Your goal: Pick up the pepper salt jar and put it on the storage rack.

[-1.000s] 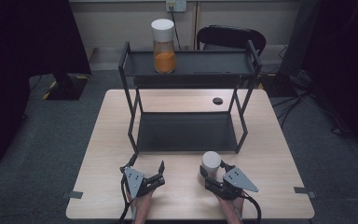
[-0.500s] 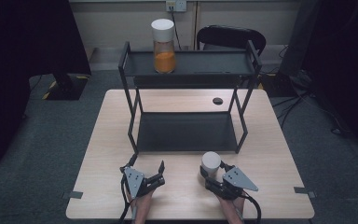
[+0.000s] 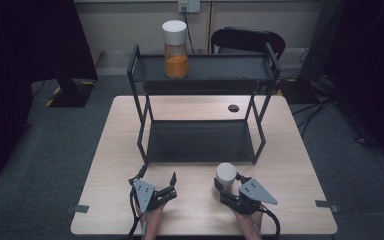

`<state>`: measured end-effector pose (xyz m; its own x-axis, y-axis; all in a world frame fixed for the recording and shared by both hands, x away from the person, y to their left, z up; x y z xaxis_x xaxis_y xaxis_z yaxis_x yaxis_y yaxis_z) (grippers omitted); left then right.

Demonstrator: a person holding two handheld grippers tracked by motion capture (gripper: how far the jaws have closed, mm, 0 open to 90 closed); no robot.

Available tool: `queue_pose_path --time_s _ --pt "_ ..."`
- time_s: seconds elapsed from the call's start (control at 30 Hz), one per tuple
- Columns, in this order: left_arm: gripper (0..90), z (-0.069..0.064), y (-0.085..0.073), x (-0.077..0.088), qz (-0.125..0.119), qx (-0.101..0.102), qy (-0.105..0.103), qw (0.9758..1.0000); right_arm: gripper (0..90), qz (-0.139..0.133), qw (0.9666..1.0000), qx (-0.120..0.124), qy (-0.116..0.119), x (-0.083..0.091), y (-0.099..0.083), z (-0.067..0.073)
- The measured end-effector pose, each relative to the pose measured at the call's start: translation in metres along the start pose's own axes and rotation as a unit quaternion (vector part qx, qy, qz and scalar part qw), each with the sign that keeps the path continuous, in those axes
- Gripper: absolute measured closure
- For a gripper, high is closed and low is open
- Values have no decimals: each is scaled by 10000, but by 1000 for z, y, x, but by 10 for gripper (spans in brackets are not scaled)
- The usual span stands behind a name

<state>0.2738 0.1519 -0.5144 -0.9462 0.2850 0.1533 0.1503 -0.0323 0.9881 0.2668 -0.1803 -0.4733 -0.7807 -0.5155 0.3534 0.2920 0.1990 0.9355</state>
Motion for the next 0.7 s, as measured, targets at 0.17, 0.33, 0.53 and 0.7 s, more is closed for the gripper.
queue_pose_path --time_s 0.17,0.33,0.53,0.7 --pt "0 0 0 0 0 0 1 10000 355 -44 10000 -7 22 0 4 1" --pt "0 0 0 0 0 0 1 10000 355 -63 10000 15 35 1 10 0" --pt "0 0 0 0 1 0 2 10000 354 -64 10000 -6 47 2 16 -1" --pt "1 0 0 0 1 2 4 10000 355 -54 10000 -7 46 3 20 -2"
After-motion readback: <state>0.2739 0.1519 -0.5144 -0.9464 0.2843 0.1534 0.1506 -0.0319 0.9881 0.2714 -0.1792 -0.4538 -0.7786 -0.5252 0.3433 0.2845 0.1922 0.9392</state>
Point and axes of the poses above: each handheld gripper's, and its own axes: x roughly backward along the jaws, y roughly out of its top, z roughly to its left, the point moved 10 cm from there along -x, roughly forward along the jaws, and after that the axes turned 10 degrees about z, right-handed, at the moved point
